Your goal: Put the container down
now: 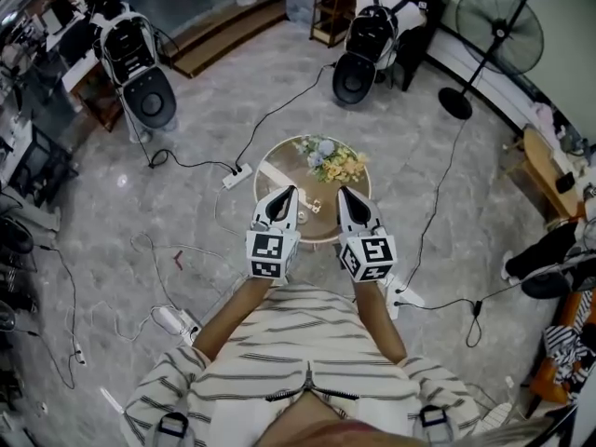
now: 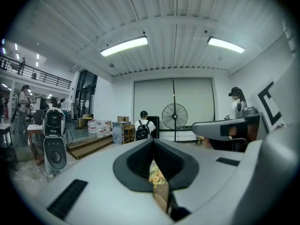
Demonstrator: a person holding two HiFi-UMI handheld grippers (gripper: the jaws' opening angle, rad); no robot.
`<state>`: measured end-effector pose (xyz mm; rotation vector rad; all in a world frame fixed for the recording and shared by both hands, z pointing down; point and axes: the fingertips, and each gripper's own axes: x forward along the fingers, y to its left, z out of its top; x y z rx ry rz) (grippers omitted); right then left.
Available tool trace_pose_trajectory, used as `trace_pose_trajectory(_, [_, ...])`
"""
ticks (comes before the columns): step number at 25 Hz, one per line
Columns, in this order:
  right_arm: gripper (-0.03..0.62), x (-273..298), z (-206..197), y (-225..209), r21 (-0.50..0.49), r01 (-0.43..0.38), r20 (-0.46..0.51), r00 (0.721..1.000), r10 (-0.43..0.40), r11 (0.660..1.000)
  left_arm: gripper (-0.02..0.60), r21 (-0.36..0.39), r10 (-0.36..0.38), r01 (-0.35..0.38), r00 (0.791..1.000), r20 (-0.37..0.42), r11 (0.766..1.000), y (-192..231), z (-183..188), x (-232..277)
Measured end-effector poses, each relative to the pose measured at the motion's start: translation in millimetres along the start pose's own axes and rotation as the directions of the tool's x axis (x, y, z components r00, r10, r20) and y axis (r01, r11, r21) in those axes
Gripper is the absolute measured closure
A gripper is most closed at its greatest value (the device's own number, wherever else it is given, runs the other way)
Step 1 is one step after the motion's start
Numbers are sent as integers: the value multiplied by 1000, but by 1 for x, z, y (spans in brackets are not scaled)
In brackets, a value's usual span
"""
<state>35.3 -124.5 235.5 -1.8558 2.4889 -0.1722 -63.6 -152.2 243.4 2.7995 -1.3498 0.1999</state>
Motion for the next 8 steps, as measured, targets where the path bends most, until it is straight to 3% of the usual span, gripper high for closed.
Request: trace_pose_trajectory(8, [585,4,-6,7,-19,10,3,1000,-10,1000,583,6,-5,5,1000,15,1000,5,-6,-3])
